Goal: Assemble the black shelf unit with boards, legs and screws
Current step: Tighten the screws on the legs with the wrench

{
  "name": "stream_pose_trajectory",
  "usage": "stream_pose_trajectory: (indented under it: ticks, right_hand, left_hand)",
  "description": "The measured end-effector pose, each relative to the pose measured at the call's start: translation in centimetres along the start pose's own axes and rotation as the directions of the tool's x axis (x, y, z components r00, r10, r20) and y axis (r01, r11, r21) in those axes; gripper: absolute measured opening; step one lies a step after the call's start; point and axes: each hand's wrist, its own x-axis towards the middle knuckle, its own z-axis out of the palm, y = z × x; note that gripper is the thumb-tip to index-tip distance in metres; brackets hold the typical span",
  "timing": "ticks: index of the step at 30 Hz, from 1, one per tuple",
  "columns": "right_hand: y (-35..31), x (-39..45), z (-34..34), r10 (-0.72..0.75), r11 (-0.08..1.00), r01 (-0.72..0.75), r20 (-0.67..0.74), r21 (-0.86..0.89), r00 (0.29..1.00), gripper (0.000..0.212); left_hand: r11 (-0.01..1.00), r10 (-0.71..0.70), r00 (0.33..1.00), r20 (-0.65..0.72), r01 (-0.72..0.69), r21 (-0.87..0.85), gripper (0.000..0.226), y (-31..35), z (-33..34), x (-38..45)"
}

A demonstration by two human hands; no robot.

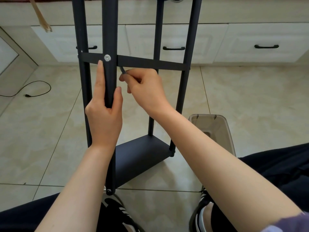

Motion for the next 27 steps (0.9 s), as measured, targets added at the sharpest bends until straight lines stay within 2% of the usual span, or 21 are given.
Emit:
stream_pose_trajectory:
  ticks: [8, 16, 22, 27]
  right_hand:
    - [0.8, -0.6, 1.6, -0.046, 0.994, 0.051, -0.052, 0.094, 0.998, 0.021]
    - [2.1, -0.1, 3.4, -0.055, 0.97, 0.084, -0.132, 0.228, 0.99, 0.018]
    - [2.2, 0.4, 4.7, -0.021, 0.968, 0.075, -0.219, 0.238, 0.975, 0.017]
    - [2.2, 1.2, 5.3, 0.002, 0.967, 0.055, -0.225, 0.249, 0.974, 0.021]
  left_hand:
    - [0.997, 0.075, 0.997, 0.003, -0.075, 0.013, 0.058, -0.3, 0.0, -0.4]
    - [0.999, 0.046, 0.999, 0.009, -0.046, -0.002, 0.058, -0.2, -0.2, -0.4]
    - [0.999, 0.024, 1.0, 0.01, -0.024, -0.026, 0.058, 0.3, -0.1, -0.7]
    - [0.999, 0.022, 0.999, 0.031, -0.021, -0.033, 0.057, 0.6, -0.4, -0.8]
